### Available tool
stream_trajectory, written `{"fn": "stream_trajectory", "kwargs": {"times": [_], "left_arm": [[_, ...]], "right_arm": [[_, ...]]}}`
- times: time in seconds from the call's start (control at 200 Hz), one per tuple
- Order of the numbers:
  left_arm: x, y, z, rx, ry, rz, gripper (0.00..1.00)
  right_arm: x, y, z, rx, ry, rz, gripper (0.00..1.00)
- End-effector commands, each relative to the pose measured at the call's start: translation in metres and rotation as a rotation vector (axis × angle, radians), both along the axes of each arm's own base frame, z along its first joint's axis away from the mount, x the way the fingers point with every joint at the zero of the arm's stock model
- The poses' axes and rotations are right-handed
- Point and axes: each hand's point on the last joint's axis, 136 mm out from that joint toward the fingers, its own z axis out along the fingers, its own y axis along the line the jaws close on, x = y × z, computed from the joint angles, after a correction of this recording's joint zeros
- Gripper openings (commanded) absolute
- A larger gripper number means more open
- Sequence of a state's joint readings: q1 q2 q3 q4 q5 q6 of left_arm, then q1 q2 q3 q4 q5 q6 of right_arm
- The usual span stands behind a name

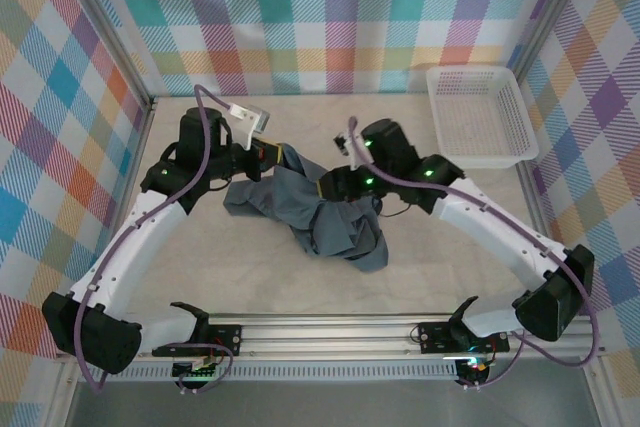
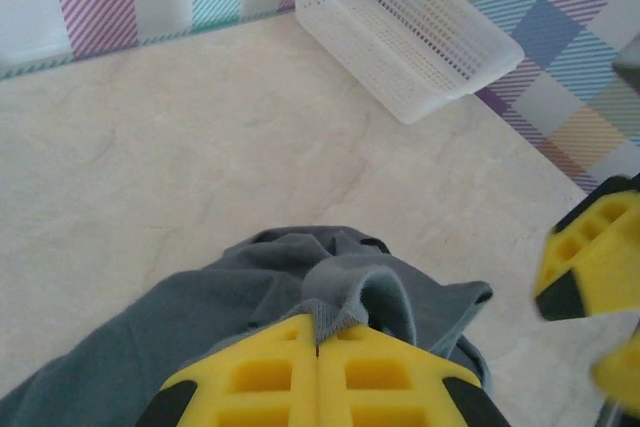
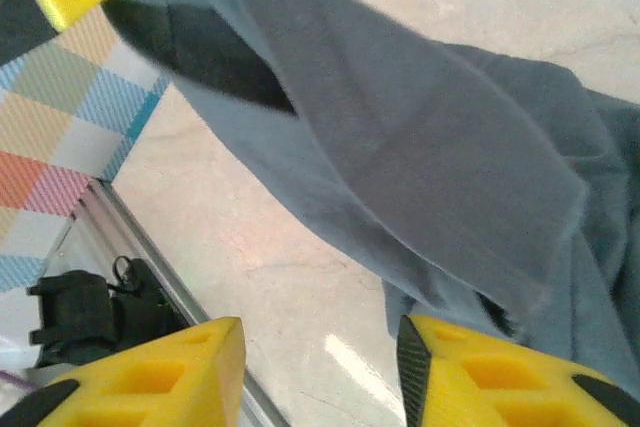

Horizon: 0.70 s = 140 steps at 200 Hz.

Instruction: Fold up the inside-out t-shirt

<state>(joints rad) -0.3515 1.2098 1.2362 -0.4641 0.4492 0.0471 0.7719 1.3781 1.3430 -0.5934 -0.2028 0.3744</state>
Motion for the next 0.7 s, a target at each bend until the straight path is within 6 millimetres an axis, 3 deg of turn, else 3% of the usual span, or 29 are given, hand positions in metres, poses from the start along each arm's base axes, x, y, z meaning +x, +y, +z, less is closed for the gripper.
{"fn": "stream_trajectory", "kwargs": {"times": [0.0,0.145,0.3,0.54,0.615,0.695], "left_arm": [[-0.008,0.003,0.006,-0.019,0.035,0.007,0.00],[-0.009,0.001,0.008,-0.027,0.036,-0.001,0.00],[-0.008,0.001,0.010,-0.024,0.034,-0.005,0.00],[-0.009,0.003,0.016,-0.030,0.025,0.008,0.00],[-0.009,0.006,0.013,-0.017,0.030,0.021,0.00],[-0.009,0.008,0.015,-0.010,0.025,0.033,0.00]], "right_arm": [[0.024,-0.008,-0.009,-0.141,-0.137,-0.142,0.63],[0.034,0.001,-0.002,-0.208,-0.334,-0.120,0.81],[0.054,0.005,0.009,-0.233,-0.437,-0.154,0.82],[0.070,0.038,-0.012,-0.289,-0.441,-0.045,0.83],[0.080,0.030,-0.018,-0.337,-0.434,-0.097,0.82],[0.091,0.001,-0.032,-0.424,-0.383,-0.203,0.76]]}}
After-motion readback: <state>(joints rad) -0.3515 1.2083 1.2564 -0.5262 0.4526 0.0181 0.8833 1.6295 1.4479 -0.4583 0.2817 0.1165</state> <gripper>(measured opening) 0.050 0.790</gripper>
